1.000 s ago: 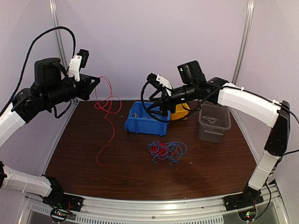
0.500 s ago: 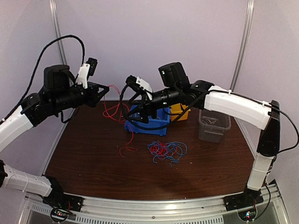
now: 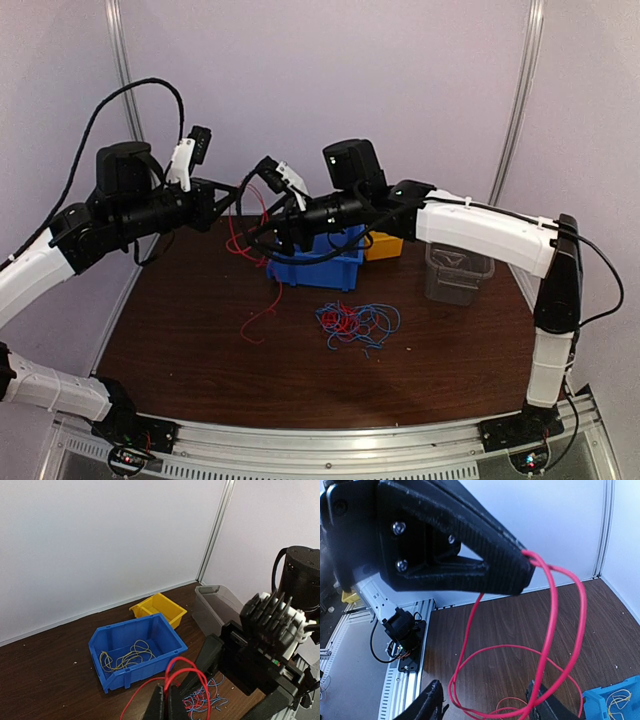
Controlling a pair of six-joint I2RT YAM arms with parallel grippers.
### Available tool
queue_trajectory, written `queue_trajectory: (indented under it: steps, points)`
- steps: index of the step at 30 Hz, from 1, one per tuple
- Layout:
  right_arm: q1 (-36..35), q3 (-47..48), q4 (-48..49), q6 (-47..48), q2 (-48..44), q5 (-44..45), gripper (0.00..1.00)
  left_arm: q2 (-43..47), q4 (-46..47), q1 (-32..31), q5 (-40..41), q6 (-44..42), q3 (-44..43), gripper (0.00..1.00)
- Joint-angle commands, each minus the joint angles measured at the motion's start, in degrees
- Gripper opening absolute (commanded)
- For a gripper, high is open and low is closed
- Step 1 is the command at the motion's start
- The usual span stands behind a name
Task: Untangle the cables
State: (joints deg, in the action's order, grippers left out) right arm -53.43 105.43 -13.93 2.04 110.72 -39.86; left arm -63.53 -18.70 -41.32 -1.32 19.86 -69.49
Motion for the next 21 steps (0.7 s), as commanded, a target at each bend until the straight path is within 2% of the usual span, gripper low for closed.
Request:
queue_trajectory:
  steps: [1,5,6,10,11,13,15,17,21]
  points:
    - [-0.09,1.53,5.24,-5.23,-0.54,0.71,0.5,0.77,3.58,-0.04,-1.52,0.8,0.93,0.0]
    - [0.2,2.32,5.11,-6.23,-0.18,5.52,0.04,1.06,3.87,-0.12,-1.82,0.97,1.07,0.0]
    - [0.41,2.33,5.06,-6.42,-0.15,6.01,0.0,1.18,3.97,-0.07,-1.75,1.05,1.27,0.0]
    - [1.1,2.85,4.38,-6.21,-0.77,4.58,0.0,1.84,4.34,-0.1,-1.5,0.85,1.64,0.0]
    - [1.28,3.0,3.77,-5.49,-1.64,3.62,0.0,1.94,4.29,-0.13,-1.28,0.54,1.52,0.05]
    - [1.95,2.21,2.62,-3.87,-3.86,1.32,0.0,2.06,3.21,-0.13,-0.51,-0.24,0.9,0.31]
    - [2.99,0.51,2.28,-2.86,-6.96,0.27,0.0,2.14,2.28,-0.03,0.42,-0.99,0.36,0.5]
    - [4.47,-0.28,1.18,-2.82,-9.45,0.36,0.0,2.21,2.09,-0.08,3.3,-1.34,0.39,0.61]
    - [8.76,0.28,-0.89,-0.13,-13.02,0.14,0.0,1.6,3.61,-0.08,3.36,-1.1,1.35,0.69]
